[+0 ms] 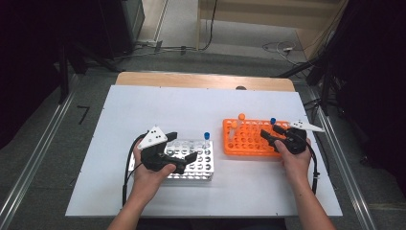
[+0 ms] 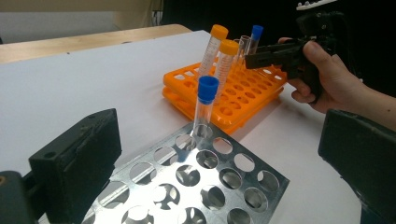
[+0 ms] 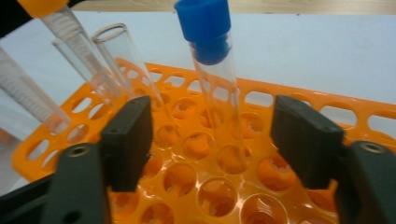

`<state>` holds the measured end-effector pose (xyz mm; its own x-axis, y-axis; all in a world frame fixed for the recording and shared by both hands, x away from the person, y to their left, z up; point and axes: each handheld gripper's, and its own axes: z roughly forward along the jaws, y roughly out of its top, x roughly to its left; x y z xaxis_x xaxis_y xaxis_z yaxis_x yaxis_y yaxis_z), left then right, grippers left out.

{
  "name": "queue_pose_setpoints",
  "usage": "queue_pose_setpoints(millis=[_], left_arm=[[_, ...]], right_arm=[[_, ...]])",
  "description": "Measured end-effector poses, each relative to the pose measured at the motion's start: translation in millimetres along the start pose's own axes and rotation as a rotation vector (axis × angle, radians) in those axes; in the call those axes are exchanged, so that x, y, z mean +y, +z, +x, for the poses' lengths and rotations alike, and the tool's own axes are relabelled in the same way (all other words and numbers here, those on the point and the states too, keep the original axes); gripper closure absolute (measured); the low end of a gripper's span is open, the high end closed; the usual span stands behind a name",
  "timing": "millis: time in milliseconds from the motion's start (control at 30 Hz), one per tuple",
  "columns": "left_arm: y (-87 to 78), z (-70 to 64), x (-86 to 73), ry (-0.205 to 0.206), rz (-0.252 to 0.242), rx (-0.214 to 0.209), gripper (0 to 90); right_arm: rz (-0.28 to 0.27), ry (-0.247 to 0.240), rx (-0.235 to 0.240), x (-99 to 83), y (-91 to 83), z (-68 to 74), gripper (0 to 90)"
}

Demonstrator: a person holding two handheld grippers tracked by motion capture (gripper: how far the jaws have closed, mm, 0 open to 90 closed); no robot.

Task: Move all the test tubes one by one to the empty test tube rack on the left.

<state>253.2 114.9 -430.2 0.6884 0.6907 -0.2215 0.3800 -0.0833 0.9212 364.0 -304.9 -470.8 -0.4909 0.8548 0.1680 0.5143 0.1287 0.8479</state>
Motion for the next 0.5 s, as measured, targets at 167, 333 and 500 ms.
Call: queue_pose_setpoints(millis=[167, 333, 500], left_arm=[[-4.7, 1.3, -0.4, -0.004, -0.001, 0.008, 0.0], [-7.8, 2.6, 0.5, -0.007, -0.007, 0.012, 0.0], [-7.6, 3.9, -0.2, -0.013, -0.005, 0.015, 0.0]], right_arm=[[0.014, -0.013, -0.044, -0.1, 2.2, 2.1, 48.0], [0.032, -0.042, -0.096, -1.2, 6.9, 7.4, 56.2], [0.012, -0.064, -0.153, -4.5, 7.2, 10.3, 66.4]])
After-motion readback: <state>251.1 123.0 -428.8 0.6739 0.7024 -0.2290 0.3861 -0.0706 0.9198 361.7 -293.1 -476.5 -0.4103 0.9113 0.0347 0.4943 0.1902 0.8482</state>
